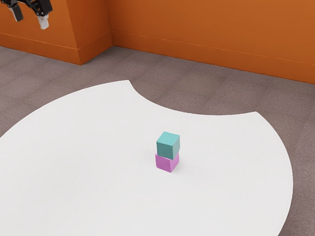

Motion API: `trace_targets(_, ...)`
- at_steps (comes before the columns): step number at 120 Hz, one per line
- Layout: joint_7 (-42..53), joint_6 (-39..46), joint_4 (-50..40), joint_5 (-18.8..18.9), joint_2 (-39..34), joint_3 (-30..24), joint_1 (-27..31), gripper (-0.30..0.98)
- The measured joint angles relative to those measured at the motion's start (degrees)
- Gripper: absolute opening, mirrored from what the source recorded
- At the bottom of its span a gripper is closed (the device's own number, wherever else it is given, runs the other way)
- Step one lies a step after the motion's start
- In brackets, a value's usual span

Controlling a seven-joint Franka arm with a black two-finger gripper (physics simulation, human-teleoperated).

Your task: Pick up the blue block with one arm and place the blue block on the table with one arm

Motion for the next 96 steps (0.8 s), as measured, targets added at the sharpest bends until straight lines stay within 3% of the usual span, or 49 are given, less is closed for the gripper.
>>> trace_targets(31,-1.3,0.6,-0.8,-0.7,5.4,-0.2,-0.4,0.69)
trace_targets(96,-9.0,14.8,-4.1,-4.1,23.2,-0.4,-2.0,0.69)
